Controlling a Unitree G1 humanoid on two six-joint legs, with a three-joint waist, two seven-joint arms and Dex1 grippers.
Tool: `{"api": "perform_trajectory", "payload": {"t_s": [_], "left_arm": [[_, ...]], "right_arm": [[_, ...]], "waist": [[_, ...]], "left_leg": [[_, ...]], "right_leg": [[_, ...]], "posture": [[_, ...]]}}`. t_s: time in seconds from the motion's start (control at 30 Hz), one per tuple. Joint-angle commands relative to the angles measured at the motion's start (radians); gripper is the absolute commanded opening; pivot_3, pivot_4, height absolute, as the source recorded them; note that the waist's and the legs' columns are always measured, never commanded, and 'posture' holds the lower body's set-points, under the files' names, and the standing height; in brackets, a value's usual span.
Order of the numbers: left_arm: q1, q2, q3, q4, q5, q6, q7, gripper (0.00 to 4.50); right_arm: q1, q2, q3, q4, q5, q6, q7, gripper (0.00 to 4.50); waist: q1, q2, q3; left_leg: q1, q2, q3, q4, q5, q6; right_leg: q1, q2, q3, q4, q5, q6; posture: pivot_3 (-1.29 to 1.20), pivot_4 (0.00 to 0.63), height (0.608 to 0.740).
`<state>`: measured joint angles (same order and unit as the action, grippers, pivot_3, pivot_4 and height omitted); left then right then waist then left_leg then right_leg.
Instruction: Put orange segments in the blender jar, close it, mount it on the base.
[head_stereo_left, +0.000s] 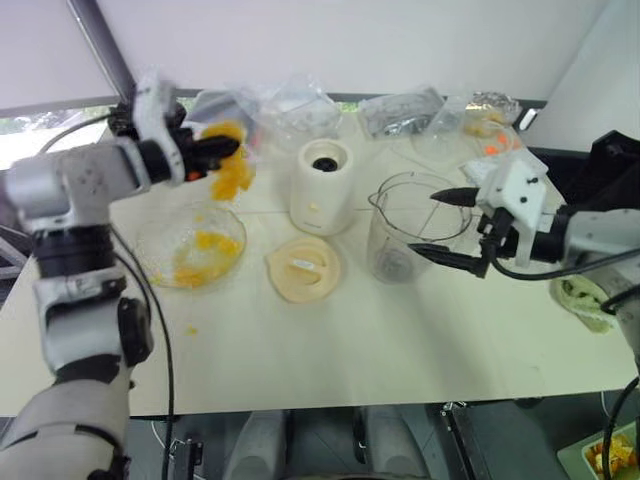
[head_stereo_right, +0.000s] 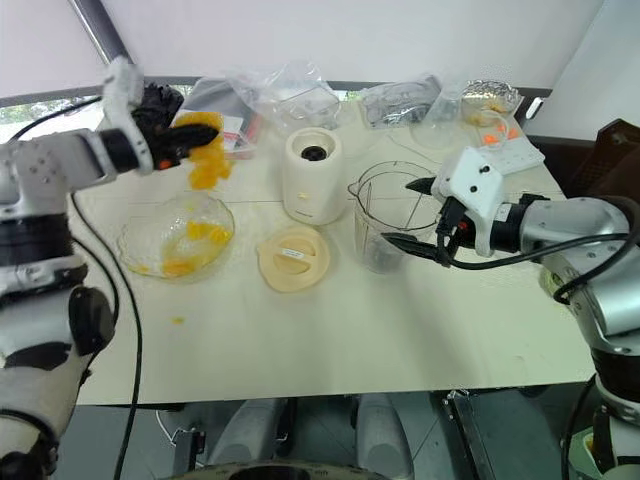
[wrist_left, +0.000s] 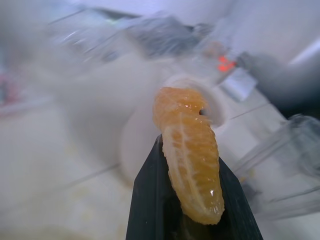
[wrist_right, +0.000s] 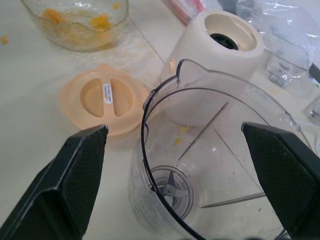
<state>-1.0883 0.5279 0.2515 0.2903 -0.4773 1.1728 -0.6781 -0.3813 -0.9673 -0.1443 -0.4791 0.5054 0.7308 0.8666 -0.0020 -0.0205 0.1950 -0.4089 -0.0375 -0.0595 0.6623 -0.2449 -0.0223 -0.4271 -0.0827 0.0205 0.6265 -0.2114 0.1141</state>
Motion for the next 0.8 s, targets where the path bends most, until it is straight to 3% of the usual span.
{"api": "perform_trajectory", "payload": {"t_s": [0.03,0.13,0.37,0.63,0.77,0.8], "left_arm": [[-0.141,-0.058,-0.051,0.078,-0.006,-0.111,-0.038,0.01],[-0.286,-0.164,-0.094,0.234,0.016,-0.241,-0.065,0.01],[-0.462,-0.384,-0.108,0.598,0.038,-0.507,-0.155,0.01],[-0.499,-0.549,-0.195,0.842,0.158,-0.681,-0.279,0.01],[-0.523,-0.595,-0.236,0.886,0.222,-0.770,-0.352,0.01],[-0.534,-0.615,-0.238,0.902,0.234,-0.800,-0.349,0.34]], "right_arm": [[0.038,-0.010,-0.085,-0.080,0.023,0.031,-0.037,4.50],[0.113,-0.003,-0.154,-0.157,0.037,0.077,-0.083,4.50],[0.310,0.043,-0.349,-0.363,0.091,0.212,-0.187,4.50],[0.503,0.121,-0.539,-0.517,0.133,0.307,-0.257,4.50],[0.530,0.111,-0.664,-0.559,0.239,0.348,-0.281,4.50],[0.538,0.112,-0.692,-0.560,0.247,0.355,-0.271,4.50]], "waist": [[0.000,0.000,0.000],[0.012,-0.001,0.001],[0.015,-0.001,0.001],[0.016,-0.001,0.001],[0.015,0.000,0.002],[0.016,0.000,0.002]], "left_leg": [[0.000,0.000,0.000,0.000,0.000,0.000],[-0.001,-0.001,0.001,0.000,0.000,0.000],[-0.001,0.000,0.002,0.000,-0.001,0.002],[-0.002,0.000,0.003,0.000,-0.002,0.004],[-0.003,0.000,0.003,0.000,-0.002,0.004],[-0.003,0.000,0.003,0.000,-0.002,0.004]], "right_leg": [[0.000,0.000,0.000,0.000,0.000,0.000],[0.000,0.001,-0.001,-0.001,0.000,0.000],[0.001,0.001,0.000,-0.004,-0.001,0.001],[0.001,0.001,-0.001,-0.007,-0.001,0.001],[0.001,0.001,0.000,-0.008,-0.001,0.002],[0.001,0.001,-0.001,-0.008,-0.001,0.002]], "posture": [[0.00,0.150,0.740],[0.00,0.150,0.740],[0.00,0.150,0.740],[0.00,0.150,0.740],[0.00,0.150,0.740],[0.00,0.150,0.740]]}}
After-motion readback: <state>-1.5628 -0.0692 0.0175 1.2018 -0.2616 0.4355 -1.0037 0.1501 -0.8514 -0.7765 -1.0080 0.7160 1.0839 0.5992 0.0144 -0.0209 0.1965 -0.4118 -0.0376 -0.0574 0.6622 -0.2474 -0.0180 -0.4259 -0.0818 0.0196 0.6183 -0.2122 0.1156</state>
